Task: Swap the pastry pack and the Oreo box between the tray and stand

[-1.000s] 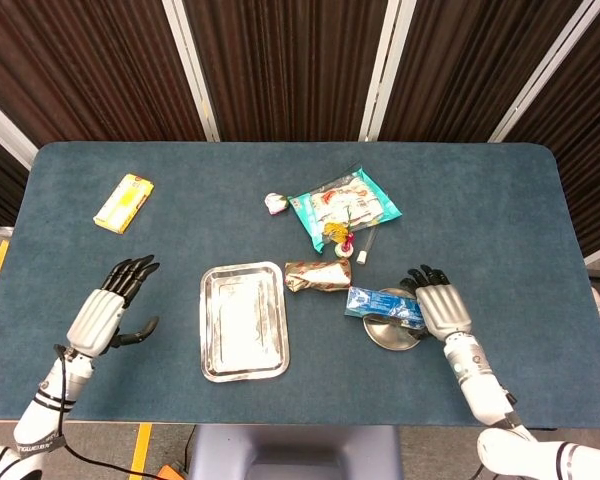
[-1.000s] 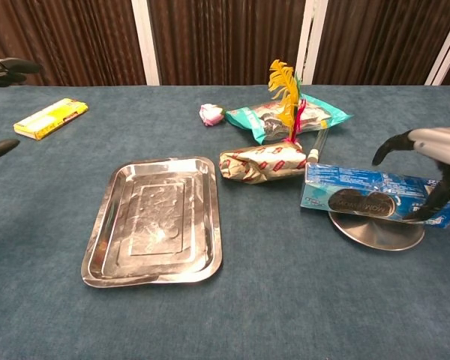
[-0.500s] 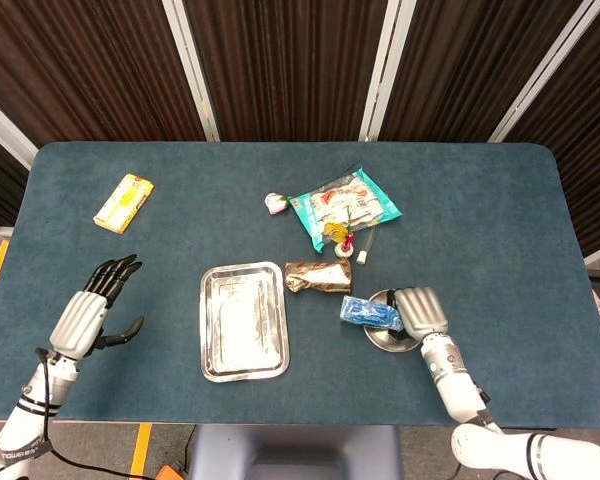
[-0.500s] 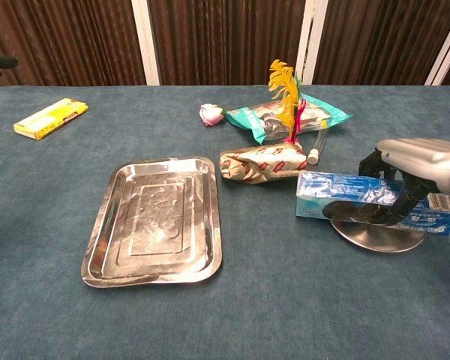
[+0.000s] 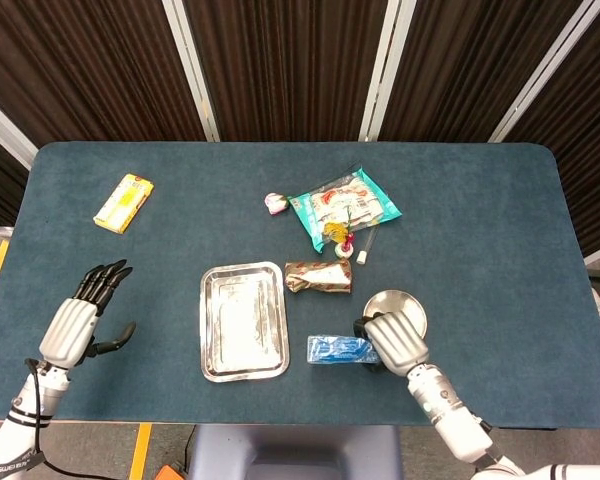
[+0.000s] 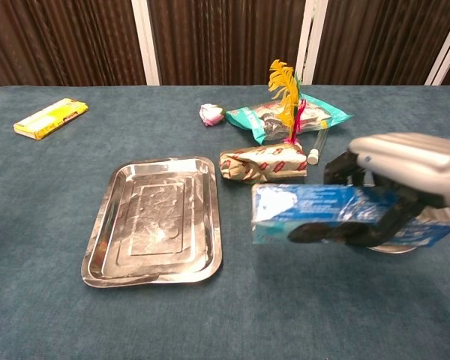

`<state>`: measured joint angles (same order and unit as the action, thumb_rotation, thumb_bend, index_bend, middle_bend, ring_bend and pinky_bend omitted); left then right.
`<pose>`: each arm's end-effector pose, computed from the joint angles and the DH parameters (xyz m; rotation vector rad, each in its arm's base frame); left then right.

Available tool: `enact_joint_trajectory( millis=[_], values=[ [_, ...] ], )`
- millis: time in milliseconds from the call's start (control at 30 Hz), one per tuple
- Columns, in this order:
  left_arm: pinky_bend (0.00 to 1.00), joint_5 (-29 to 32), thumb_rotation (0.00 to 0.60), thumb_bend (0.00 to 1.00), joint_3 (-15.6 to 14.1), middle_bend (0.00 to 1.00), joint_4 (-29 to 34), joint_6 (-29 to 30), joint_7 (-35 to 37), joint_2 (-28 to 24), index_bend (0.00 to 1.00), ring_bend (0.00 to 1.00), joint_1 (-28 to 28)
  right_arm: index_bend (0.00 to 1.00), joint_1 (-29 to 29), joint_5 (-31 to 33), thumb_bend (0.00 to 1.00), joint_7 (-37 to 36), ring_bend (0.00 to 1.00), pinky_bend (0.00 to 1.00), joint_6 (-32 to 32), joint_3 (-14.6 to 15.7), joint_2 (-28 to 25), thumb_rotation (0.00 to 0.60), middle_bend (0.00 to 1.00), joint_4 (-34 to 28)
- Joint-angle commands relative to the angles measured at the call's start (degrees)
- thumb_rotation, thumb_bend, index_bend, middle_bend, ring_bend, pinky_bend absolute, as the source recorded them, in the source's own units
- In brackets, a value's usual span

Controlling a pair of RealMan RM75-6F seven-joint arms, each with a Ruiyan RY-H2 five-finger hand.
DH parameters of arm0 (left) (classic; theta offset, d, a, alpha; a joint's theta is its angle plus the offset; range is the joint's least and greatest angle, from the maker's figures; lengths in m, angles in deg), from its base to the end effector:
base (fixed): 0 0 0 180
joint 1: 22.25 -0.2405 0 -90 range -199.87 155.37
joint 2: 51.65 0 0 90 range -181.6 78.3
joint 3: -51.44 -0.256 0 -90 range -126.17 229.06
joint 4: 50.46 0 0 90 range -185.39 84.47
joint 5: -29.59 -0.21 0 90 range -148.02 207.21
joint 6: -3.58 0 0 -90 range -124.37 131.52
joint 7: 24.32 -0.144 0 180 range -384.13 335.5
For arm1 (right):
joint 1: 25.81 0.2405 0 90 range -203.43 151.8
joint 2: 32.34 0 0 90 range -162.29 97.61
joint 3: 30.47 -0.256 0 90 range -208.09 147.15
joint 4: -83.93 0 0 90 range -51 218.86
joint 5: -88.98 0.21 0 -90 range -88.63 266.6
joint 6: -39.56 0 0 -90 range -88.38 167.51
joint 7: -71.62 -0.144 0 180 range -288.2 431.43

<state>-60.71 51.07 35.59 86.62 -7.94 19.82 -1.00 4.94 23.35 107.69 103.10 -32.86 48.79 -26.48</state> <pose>-0.2556 0.2512 0.1105 -1.5854 -1.0099 -1.2991 -0.1485 -0.2382 0.0058 1.9443 -0.9900 0.8356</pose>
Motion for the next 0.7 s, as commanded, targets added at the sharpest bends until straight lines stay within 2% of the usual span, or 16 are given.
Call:
enact_joint_trajectory(
  millis=[33, 100, 167, 233, 300, 367, 433, 567, 700],
  values=[
    [0.0, 0.23, 0.6, 0.38, 0.13, 0.0, 0.43, -0.57, 0.89, -0.78, 0.0, 0.0, -0.26, 0.7, 1.84, 2.96, 0.4, 0.98, 0.57, 0.7, -1.96, -0.9, 5.03, 0.6, 0.63, 3.21],
    [0.0, 0.33, 0.6, 0.38, 0.47, 0.0, 0.4, -0.65, 1.48, -1.04, 0.0, 0.0, -0.36, 0.54, 2.52, 3.27, 0.4, 0.24, 0.51, 0.62, -2.84, -1.21, 6.97, 0.6, 0.58, 4.59],
    [0.0, 0.35, 0.6, 0.38, 0.68, 0.0, 0.19, -0.73, 1.97, -1.11, 0.0, 0.0, -0.46, 0.37, 3.07, 3.46, 0.4, -0.24, 0.42, 0.54, -3.98, -1.0, 7.8, 0.6, 0.49, 5.42],
    [0.0, 0.24, 0.6, 0.38, 0.74, 0.0, -0.06, -0.81, 2.49, -1.21, 0.0, 0.0, -0.62, 0.12, 4.05, 5.0, 0.38, -0.33, 0.25, 0.42, -6.51, -0.49, 6.91, 0.6, 0.32, 4.9],
    [0.0, 0.26, 0.6, 0.38, 0.9, 0.0, -0.27, -0.83, 2.93, -1.32, 0.0, 0.0, -0.82, 0.0, 5.03, 6.68, 0.33, -0.56, 0.09, 0.29, -8.95, -0.13, 4.24, 0.6, 0.16, 2.84],
    [0.0, 0.48, 0.6, 0.38, 1.13, 0.0, -0.56, -0.95, 3.42, -1.39, 0.0, 0.0, -0.97, 0.0, 5.22, 6.95, 0.26, -2.12, 0.01, 0.19, -10.04, 0.02, 0.92, 0.6, 0.07, 0.28],
    [0.0, 0.75, 0.6, 0.38, 1.35, 0.0, -0.89, -1.17, 3.75, -1.4, 0.0, 0.0, -1.06, 0.0, 4.82, 6.45, 0.22, -4.1, 0.0, 0.14, -10.35, 0.31, -2.34, 0.6, 0.01, -1.71],
    [0.0, 0.96, 0.6, 0.38, 1.59, 0.0, -1.33, -1.7, 4.62, -1.53, 0.0, 0.0, -1.22, 0.0, 3.41, 4.25, 0.21, -10.96, 0.0, 0.06, -11.5, 0.71, -11.43, 0.6, 0.0, -5.72],
    [0.0, 0.31, 0.6, 0.38, 1.77, 0.0, -1.56, -1.85, 4.74, -1.36, 0.0, 0.0, -1.09, 0.0, 1.07, 0.18, 0.21, -21.74, 0.0, 0.03, -9.68, -1.94, -17.46, 0.6, 0.0, -6.55]
  ],
)
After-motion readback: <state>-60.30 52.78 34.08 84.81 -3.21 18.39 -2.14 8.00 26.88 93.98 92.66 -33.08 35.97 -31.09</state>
